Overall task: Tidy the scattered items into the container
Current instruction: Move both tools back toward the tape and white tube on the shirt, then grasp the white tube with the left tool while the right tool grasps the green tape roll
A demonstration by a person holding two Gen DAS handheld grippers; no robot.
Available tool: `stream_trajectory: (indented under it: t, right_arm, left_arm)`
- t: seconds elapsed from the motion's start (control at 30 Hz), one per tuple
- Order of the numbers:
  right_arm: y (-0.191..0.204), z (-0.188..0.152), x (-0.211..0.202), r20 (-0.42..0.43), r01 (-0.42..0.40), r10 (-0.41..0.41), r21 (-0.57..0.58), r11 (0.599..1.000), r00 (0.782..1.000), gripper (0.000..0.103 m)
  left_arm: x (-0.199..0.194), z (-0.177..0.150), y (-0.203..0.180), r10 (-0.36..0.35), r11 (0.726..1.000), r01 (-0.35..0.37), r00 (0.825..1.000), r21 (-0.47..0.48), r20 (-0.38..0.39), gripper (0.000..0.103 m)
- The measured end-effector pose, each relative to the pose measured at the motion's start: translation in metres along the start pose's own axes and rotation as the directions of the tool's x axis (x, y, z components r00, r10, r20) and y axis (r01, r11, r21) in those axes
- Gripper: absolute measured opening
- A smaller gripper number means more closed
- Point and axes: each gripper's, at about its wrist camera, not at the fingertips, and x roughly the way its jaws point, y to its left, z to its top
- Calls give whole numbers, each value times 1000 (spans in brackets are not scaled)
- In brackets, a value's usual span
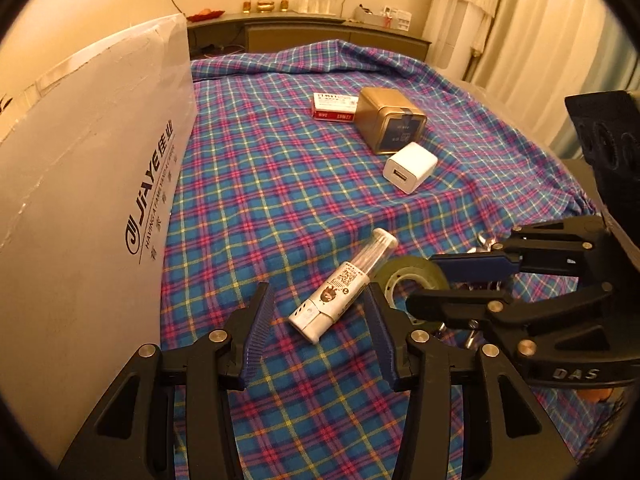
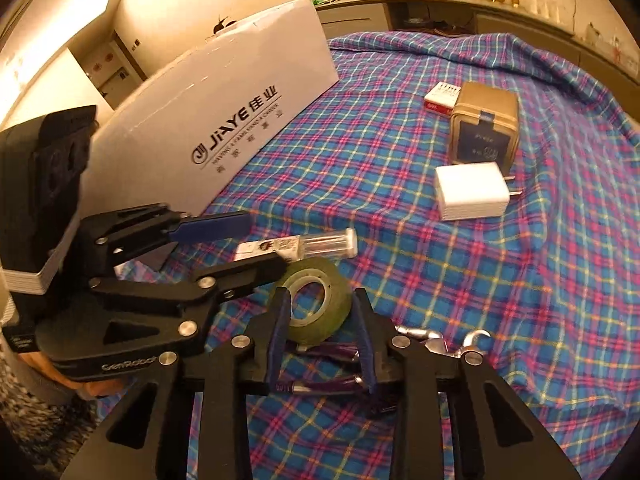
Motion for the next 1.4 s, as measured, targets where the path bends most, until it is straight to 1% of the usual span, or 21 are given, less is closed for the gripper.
stream_trajectory:
  t: [0.07, 0.17, 0.23, 0.33, 0.4, 0.5, 0.6, 0.63, 0.67, 0.7, 0.73, 0.8, 0.93, 1.03, 1.13, 1.23, 1.4]
  right_arm:
    - [0, 1, 0, -7, 30, -30, -10, 1000, 1000, 24]
    - [2, 2, 1, -9, 56, -56, -34, 998, 998, 25]
    - [5, 2, 2, -3, 73, -73, -68, 995, 997, 25]
    - [10, 3, 5, 7, 102, -102, -117, 988, 995, 24]
    - [13, 3, 6, 2, 138, -140, -146, 980, 990, 16]
    - [10, 7, 1, -8, 150, -152, -128, 980, 988, 15]
    - [3, 12, -13, 17, 163, -162, -99, 982, 987, 14]
    - [-1, 13, -16, 23, 157, -156, -79, 984, 987, 14]
    - [-5, 14, -19, 28, 148, -147, -57, 987, 989, 14]
    - [-9, 15, -21, 29, 141, -140, -38, 989, 990, 14]
    - [-12, 16, -22, 29, 132, -131, -17, 991, 991, 14]
    - [-17, 17, -22, 26, 109, -109, 18, 994, 994, 14]
    - [-22, 17, -30, 36, 65, -68, 75, 995, 997, 14]
    - [-24, 19, -38, 53, 49, -54, 95, 994, 997, 14]
    - [-24, 21, -44, 69, 44, -51, 100, 994, 996, 14]
    - [-23, 21, -47, 75, 40, -47, 103, 994, 996, 14]
    - [-21, 21, -52, 81, 37, -45, 99, 994, 996, 14]
  left_arm:
    - [2, 0, -2, -11, 1000, 11, 1000, 7, -4, 50]
    - [4, 2, -5, -10, 1000, 10, 1000, 15, 5, 50]
    - [5, 3, -2, -6, 1000, 6, 1000, 2, -2, 50]
    - [4, 3, -2, 13, 1000, -13, 1000, 7, -17, 50]
    - [3, 2, -2, 35, 999, -34, 999, 11, -39, 50]
    - [1, -2, -4, 53, 998, -52, 997, 27, -47, 50]
    - [5, -4, -13, 82, 995, -79, 995, 64, -50, 50]
    - [6, -3, -17, 91, 993, -87, 995, 81, -49, 49]
    - [6, -2, -18, 88, 993, -83, 995, 80, -53, 45]
    - [7, -1, -19, 83, 994, -79, 995, 71, -55, 38]
    - [7, 0, -18, 79, 995, -75, 995, 64, -57, 28]
    - [4, 3, -13, 48, 999, -47, 997, 15, -66, 20]
    - [-9, 8, 2, 5, 997, -8, 999, -81, -40, 19]
    - [-18, 9, 5, -3, 993, 0, 1000, -114, -26, 19]
    - [-23, 12, 1, 4, 994, -5, 1000, -108, -14, 19]
    - [-24, 13, -6, 13, 996, -14, 1000, -89, -19, 19]
    - [-18, 10, -13, 59, 997, -61, 998, -45, -33, 19]
